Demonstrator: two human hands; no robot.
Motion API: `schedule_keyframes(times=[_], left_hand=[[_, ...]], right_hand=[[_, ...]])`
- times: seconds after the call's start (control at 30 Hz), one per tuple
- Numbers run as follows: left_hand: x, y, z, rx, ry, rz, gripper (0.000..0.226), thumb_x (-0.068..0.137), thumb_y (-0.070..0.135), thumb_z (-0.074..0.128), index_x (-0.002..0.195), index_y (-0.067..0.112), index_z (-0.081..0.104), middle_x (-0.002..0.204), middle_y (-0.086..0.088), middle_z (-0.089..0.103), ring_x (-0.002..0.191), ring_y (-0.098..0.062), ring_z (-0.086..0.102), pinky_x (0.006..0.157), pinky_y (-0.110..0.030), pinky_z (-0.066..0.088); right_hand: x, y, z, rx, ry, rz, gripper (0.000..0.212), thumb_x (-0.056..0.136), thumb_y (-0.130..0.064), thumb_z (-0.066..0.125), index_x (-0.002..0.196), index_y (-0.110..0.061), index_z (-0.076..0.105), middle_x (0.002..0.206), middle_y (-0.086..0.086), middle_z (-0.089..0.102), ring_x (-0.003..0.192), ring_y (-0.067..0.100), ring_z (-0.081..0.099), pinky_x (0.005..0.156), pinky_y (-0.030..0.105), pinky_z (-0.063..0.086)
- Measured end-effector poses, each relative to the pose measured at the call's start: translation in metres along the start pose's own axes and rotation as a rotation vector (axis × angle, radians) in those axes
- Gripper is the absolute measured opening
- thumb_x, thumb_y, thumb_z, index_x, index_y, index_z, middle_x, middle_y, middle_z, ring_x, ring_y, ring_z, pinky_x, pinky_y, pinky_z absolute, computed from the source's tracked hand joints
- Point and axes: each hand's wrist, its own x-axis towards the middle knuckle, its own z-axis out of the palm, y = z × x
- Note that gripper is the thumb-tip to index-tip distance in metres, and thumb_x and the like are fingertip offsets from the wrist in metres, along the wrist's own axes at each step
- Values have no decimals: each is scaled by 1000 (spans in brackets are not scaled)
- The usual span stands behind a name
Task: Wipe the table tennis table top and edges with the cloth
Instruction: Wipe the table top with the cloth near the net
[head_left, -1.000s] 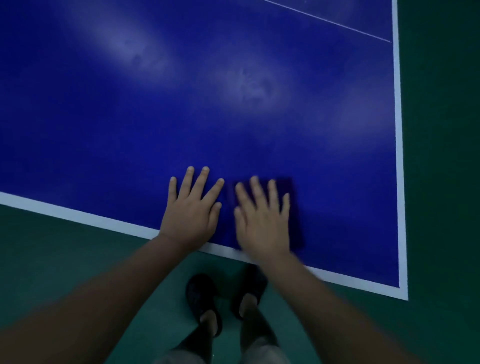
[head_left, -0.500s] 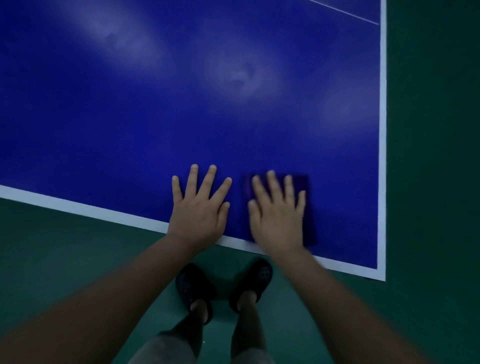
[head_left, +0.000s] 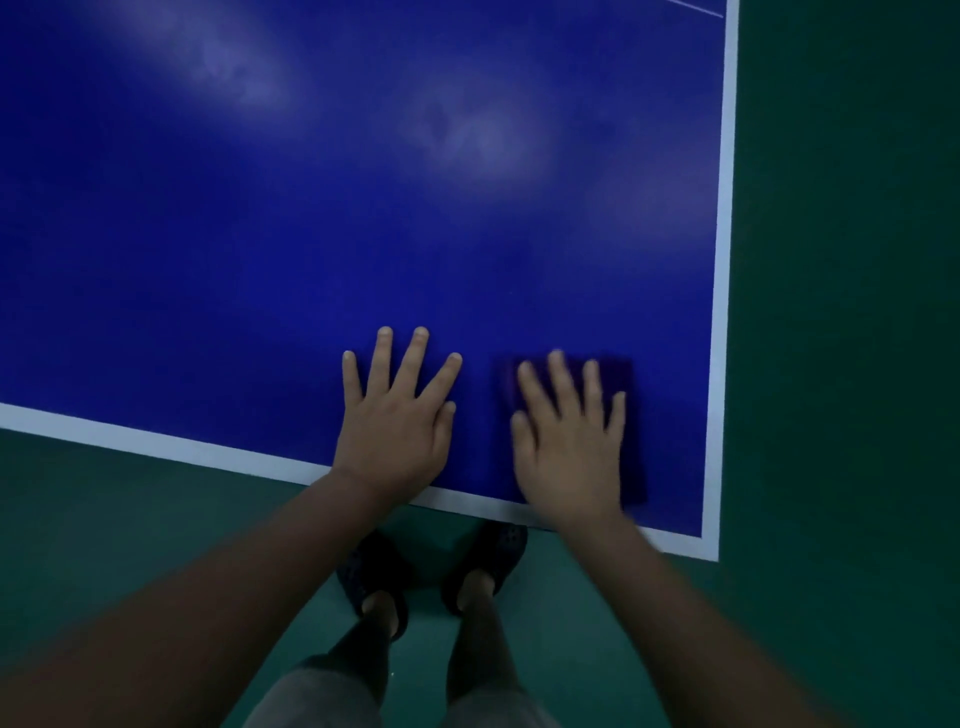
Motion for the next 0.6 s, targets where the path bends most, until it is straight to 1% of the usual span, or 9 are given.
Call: schedule_keyframes(times=[0.07,0.1,0.17,0.23,0.33,0.4,0.5,0.53,0.6], left_hand=[[4,9,0,5,-4,14,55,101,47,22,153,31,29,164,-9,18,151,-37,4,118,-63,5],[7,13,0,9,-9,24,55,101,47,22,153,31,29,164,-9,18,151,-36,4,119,-62,5],[12,23,1,10,-18,36,55,101,47,21,153,31,30,164,-9,17,152,-35,3,119,-61,3],[15,31,2,5,-22,45,55,101,47,21,153,31,30,164,-8,17,152,-34,2,119,-61,2],[26,48,5,8,-26,46,55,101,47,22,153,32,28,164,-8,15,152,-34,1,119,-60,1],[31,57,7,4,-28,37,55,101,47,23,154,32,27,165,-8,14,152,-34,1,119,-60,1],[38,67,8,15,-28,31,55,101,47,24,154,32,26,165,-8,14,152,-34,1,119,-60,4],[39,68,8,20,-31,27,55,101,47,23,154,32,26,165,-8,13,152,-34,1,119,-60,4],[40,67,8,31,-38,24,56,100,49,21,154,33,25,165,-7,13,152,-33,0,119,-60,3]], right_hand=[[-43,20,5,-24,-21,-115,53,101,-50,29,152,-37,33,164,-6,21,153,29,15,121,57,9],[-55,40,5,-29,-29,-110,53,100,-50,30,150,-36,38,163,-6,23,152,30,19,120,57,12],[-54,82,-1,-33,-38,-5,55,98,-52,30,148,-34,45,161,-6,24,150,30,22,118,57,16],[-32,102,-10,-35,-37,133,60,97,-54,24,151,-34,40,163,-7,20,152,29,15,120,59,11],[15,89,-16,34,-34,277,63,96,-55,17,156,-38,24,167,-7,11,154,27,0,121,60,-1],[22,68,-13,25,-15,185,61,96,-52,25,155,-37,28,166,-3,18,153,32,7,119,62,4],[-21,66,-6,-28,-34,-123,55,97,-50,36,150,-36,39,162,-2,29,150,34,22,117,61,13],[-38,78,-5,-24,-53,-174,54,97,-51,37,150,-38,39,162,-4,29,150,32,23,118,60,14],[-50,107,-7,-11,-81,-162,54,97,-53,37,149,-40,39,162,-6,28,150,31,25,118,58,14]])
